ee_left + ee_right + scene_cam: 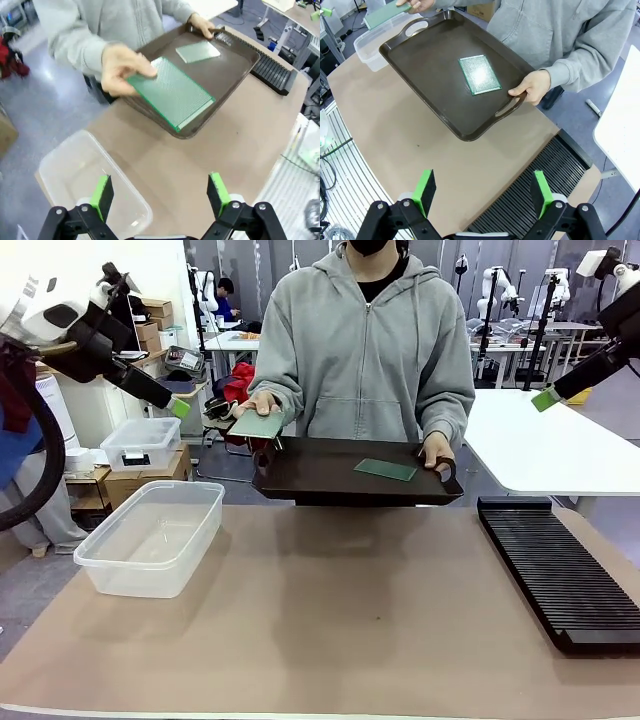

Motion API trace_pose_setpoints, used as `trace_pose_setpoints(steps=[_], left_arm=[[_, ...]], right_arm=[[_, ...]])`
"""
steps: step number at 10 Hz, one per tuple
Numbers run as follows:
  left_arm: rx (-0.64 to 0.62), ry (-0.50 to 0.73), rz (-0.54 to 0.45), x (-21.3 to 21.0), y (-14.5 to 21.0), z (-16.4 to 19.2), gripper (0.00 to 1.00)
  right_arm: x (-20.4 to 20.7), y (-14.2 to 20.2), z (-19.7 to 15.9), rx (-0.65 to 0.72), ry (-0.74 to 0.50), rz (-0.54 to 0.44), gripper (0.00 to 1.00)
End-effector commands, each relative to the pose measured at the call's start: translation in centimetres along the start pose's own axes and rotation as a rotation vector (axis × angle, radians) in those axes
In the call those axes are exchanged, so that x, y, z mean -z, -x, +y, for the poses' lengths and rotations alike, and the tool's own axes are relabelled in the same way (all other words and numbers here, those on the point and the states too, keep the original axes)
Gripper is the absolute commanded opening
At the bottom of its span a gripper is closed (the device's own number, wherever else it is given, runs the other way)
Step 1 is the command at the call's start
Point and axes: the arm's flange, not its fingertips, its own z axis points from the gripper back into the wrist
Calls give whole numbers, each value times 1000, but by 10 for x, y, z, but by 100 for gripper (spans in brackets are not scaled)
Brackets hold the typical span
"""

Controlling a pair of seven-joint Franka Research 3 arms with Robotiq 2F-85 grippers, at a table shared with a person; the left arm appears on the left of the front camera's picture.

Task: Sort PCBs into racks and boxes based on the side picked up.
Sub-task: Pick up the Blank PCB handed by the Human.

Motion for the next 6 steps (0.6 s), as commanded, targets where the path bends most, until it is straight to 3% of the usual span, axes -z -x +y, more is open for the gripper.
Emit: trace_pose_setpoints(steps=[1,6], left_arm=[[-216,137,80,-3,-17,16,100],[-554,428,159,41,-16,75,100]], right_arm=[[1,1,0,2,-1,1,100],[1,1,0,2,-1,1,100]])
